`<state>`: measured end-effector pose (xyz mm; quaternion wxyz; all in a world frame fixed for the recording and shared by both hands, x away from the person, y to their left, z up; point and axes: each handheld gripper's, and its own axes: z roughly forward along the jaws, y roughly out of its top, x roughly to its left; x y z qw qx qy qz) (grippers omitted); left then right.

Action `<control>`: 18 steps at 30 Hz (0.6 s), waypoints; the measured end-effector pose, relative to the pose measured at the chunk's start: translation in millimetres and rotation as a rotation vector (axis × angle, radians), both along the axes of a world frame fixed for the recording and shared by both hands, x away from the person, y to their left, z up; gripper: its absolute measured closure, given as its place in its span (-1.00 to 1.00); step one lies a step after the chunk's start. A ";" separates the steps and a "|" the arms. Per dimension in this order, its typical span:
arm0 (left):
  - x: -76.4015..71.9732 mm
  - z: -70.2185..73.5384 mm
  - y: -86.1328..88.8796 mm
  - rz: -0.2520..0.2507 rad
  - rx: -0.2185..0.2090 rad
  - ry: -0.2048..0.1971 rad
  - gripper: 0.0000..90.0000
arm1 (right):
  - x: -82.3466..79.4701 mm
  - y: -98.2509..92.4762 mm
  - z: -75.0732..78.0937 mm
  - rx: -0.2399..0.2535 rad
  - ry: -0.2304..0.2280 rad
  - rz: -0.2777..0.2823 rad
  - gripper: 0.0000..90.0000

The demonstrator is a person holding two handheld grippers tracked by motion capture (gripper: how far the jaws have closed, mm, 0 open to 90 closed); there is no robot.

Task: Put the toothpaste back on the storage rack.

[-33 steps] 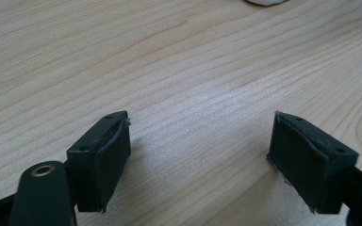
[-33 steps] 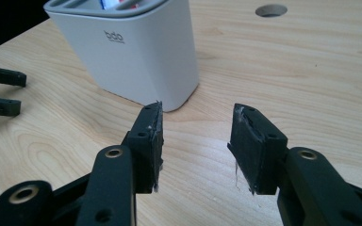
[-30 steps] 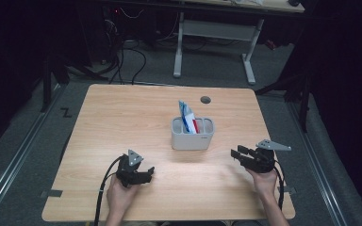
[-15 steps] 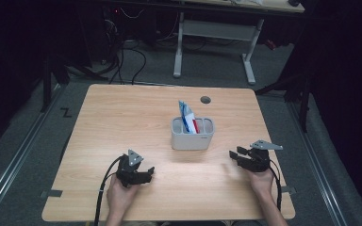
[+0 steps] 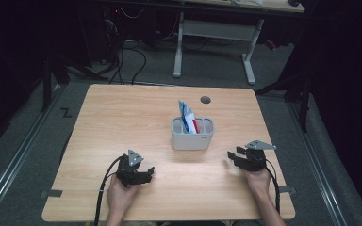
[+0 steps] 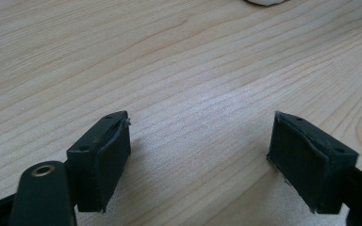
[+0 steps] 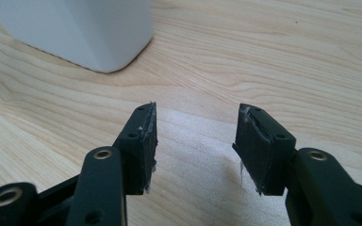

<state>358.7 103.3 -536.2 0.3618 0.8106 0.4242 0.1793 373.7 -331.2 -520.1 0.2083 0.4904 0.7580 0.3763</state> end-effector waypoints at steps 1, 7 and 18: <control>0.0 0.0 0.0 0.000 0.000 0.000 -0.52 | 0.2 0.5 -0.4 -0.006 0.000 -0.001 0.07; 0.0 0.0 0.0 0.000 0.000 0.000 -0.52 | 1.1 5.6 -4.3 -0.053 0.003 -0.006 0.03; 0.0 0.1 0.1 -0.001 0.002 0.001 -0.52 | 5.6 5.4 -9.9 -0.079 0.033 -0.020 0.01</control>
